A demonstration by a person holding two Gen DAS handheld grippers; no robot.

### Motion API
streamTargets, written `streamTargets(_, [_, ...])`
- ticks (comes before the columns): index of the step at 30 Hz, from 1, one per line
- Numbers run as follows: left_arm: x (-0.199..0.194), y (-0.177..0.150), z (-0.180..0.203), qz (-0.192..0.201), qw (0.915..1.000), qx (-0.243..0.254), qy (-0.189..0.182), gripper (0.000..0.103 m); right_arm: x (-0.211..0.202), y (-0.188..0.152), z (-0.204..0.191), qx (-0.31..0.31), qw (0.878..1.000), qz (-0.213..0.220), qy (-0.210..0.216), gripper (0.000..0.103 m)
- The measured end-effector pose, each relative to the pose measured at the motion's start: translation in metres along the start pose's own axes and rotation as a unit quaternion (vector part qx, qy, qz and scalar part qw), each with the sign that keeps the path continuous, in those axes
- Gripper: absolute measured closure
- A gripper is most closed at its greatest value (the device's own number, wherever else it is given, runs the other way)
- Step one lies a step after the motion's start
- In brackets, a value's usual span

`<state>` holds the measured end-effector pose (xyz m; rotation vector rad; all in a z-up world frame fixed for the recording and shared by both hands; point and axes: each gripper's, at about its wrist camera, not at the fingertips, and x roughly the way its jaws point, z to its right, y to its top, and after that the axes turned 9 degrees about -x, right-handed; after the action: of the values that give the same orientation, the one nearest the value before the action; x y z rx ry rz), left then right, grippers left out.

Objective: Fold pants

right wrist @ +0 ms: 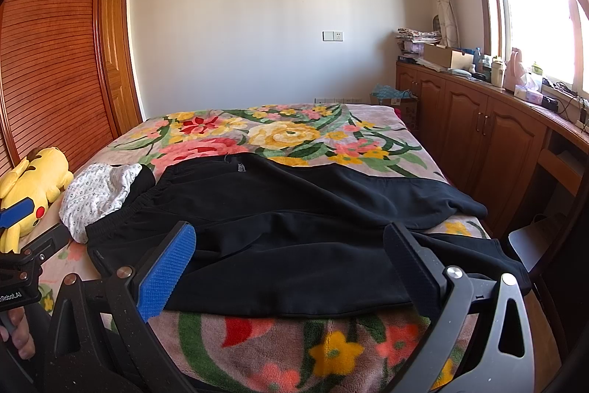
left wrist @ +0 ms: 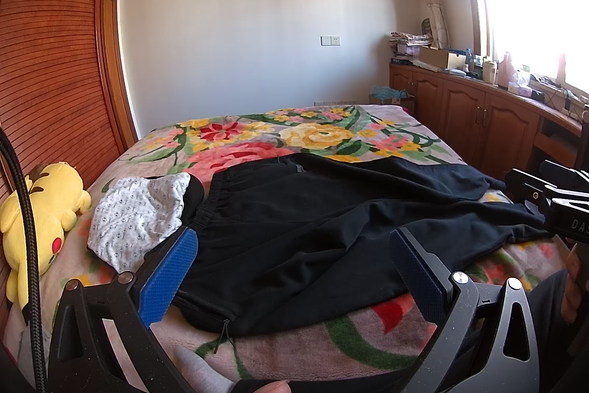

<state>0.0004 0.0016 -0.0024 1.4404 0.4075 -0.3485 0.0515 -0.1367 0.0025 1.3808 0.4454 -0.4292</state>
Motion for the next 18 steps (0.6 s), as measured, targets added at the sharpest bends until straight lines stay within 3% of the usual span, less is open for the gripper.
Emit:
streamTargets(10, [0.004,0.014,-0.013,-0.010,0.9998,-0.018,-0.002,0.000,0.007,0.003,0.000,0.000,1.000,-0.010,0.008,0.001])
streamTargets(18, [0.013,0.033,-0.031,-0.009,0.9999,0.010,0.007,0.000,0.029,0.007,-0.017,-0.027,0.999,-0.017,0.027,0.001])
